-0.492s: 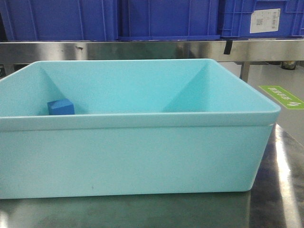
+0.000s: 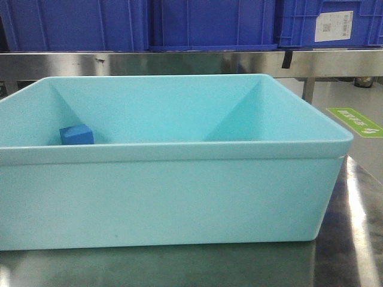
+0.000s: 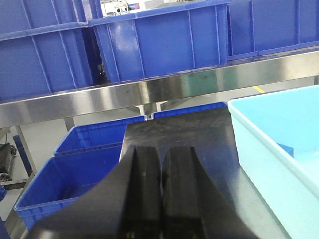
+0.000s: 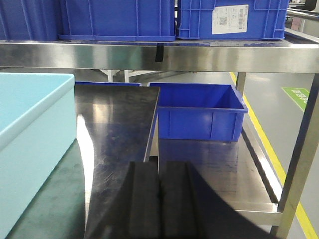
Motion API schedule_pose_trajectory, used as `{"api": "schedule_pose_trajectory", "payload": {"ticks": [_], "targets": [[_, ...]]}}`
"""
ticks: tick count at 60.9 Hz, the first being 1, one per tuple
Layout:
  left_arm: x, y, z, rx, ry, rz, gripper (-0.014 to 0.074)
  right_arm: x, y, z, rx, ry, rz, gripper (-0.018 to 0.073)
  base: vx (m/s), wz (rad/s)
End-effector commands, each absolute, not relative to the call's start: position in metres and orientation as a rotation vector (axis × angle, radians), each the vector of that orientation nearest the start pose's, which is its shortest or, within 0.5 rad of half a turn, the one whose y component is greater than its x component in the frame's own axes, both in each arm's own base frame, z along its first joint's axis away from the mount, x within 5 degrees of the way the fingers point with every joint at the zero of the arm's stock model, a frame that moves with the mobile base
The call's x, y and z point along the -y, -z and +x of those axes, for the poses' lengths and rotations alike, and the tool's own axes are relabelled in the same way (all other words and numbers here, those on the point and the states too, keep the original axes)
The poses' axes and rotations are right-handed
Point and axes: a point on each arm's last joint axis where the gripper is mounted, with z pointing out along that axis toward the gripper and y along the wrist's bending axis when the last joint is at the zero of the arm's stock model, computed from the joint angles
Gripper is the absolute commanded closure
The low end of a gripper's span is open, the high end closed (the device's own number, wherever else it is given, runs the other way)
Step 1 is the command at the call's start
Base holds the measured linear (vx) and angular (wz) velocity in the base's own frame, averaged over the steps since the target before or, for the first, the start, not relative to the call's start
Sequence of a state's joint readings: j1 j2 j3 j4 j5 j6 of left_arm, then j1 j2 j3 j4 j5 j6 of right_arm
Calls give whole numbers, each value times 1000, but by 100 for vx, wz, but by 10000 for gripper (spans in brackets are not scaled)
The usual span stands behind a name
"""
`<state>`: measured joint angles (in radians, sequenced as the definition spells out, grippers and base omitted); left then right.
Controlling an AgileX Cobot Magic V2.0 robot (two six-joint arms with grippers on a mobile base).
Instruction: Pick red cube and place on left shelf
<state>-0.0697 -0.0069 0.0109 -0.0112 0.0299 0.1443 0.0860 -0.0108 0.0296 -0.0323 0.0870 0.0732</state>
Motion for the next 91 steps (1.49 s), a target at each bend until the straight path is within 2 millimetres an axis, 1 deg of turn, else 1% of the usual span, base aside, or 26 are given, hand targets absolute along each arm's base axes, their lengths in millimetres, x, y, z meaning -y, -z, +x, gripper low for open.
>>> {"api": "schedule_pose_trajectory", "payload": {"ticks": [1,35,50,56,67,70,71,78,85,91], "targets": [[4,-207,57,-1450,-49,143,491,-4,-213,54,-1459,-84,-42,510,0,0],[4,-207,57,-1450,-49,143,491,-4,-213,54,-1459,-84,-42,510,0,0],[4,-207,57,-1450,-49,143,491,-5,-225,52,-1345,-97,-38,510,0,0],[4,-207,57,-1450,-49,143,491,-5,-233,57,-1391,-111,-24,510,0,0],[4,-207,57,-1450,-49,143,491,-6,-260,79,-1573,-116,-13,510,0,0],[4,-207,57,-1450,-49,143,491,-7,-270,89,-1619,-113,-13,510,0,0],[4,-207,57,-1450,-49,143,491,-7,-276,91,-1619,-113,-13,510,0,0],[4,-207,57,-1450,-49,143,491,-9,-301,110,-1670,-122,0,510,0,0],[4,-207,57,-1450,-49,143,491,-12,-327,135,-1722,-178,54,510,0,0],[4,-207,57,-1450,-49,143,491,-16,-341,158,-1788,-243,107,510,0,0]]}}
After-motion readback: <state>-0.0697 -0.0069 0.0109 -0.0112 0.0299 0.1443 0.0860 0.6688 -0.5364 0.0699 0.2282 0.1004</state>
